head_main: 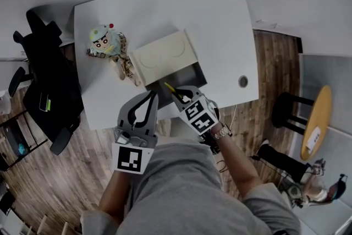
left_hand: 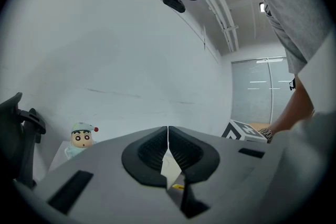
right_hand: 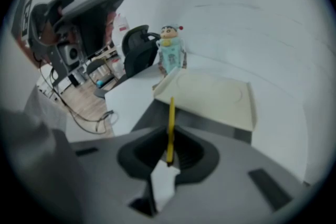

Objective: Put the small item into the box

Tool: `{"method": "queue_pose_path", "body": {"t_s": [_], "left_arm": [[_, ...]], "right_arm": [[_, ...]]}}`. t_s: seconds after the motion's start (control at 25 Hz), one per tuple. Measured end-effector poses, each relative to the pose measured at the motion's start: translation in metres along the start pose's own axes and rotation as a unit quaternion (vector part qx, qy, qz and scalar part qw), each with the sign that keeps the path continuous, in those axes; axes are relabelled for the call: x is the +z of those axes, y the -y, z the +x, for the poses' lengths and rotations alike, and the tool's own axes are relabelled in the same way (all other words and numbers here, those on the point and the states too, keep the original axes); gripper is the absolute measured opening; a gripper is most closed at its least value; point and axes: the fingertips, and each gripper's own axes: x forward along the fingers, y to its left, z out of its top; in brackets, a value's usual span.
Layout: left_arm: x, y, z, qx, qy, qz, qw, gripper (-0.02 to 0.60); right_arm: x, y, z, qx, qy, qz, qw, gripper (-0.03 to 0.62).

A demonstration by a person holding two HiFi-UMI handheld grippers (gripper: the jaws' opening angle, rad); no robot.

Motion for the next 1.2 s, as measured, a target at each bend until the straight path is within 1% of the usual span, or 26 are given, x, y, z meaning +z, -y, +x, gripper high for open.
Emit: {"method": "queue_pose_path", "body": {"t_s": [0.4, 0.84, 1.2], "left_arm": [[-0.007, -0.002, 0.002, 0.029, -0.014, -0.004, 0.9995, 0.037], [-0.012, -0.009, 0.006, 0.058, -0.025, -0.007, 0.9980, 0.037], [-0.014, -0.020, 0.004, 0.084, -0.020, -0.016, 0.9962, 0.037]], "right_arm": [[-0.021, 0.008, 0.029, 0.034, -0.068, -0.033, 0.997, 0.066], [-0.024, 0.019, 0.048, 0.052, -0.104, -0.040, 0.992, 0.066], [-0.032, 0.020, 0.059, 0.064, -0.136, -0.050, 0.987, 0.066]]}}
